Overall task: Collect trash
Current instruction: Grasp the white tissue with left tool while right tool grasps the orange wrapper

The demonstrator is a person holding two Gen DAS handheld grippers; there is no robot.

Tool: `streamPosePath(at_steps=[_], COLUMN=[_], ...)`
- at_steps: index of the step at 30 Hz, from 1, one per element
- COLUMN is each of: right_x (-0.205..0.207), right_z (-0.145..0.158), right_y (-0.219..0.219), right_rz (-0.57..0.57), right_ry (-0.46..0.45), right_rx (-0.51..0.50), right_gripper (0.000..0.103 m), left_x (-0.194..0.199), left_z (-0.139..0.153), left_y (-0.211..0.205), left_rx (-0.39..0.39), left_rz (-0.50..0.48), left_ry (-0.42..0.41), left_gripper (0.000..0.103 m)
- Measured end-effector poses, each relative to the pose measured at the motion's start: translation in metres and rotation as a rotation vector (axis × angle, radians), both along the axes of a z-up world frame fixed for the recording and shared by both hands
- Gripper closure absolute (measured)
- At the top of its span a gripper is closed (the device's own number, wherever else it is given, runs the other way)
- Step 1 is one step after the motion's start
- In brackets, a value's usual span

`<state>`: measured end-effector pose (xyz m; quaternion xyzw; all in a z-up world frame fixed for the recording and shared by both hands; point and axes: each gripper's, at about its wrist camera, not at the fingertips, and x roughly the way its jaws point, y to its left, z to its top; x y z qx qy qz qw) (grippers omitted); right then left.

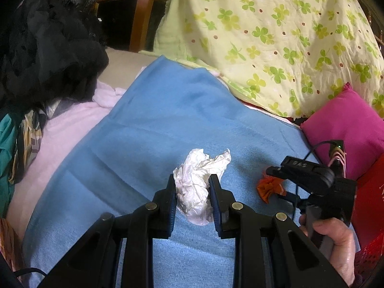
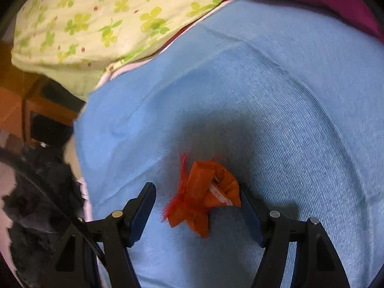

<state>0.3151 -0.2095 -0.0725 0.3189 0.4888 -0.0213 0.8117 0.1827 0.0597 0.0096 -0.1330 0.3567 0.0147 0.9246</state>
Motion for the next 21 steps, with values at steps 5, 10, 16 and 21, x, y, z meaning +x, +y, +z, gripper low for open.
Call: streamPosePath(at_steps=[5, 10, 16, 21], right_x=[0.002, -0.027, -0.068, -0.093], right_z=[0.002, 0.021, 0.040, 0.049], right_y=[0.003, -0.005, -0.024, -0.037], right_rz=[0.066, 0.134, 0.223, 0.245], right_ry=[-0.036, -0.147, -0.219, -0.229], right_rx=[-0.118, -0.152, -0.125, -0.078], right_gripper=[0.057, 0.065, 0.065, 0.065], left_x=[-0.001, -0.003, -0.004, -0.005], left_z=[0.000, 0.000, -0.005, -0.005], left_y=[-0.004, -0.013, -0.016, -0.023], left_rx=[0.019, 0.051, 0.050, 0.079], left_rz=[-0.006, -0.019, -0.022, -0.036], left_ry=[0.000, -0.006, 0.014, 0.009], left_gripper=[0.076, 0.076, 0.076, 0.076])
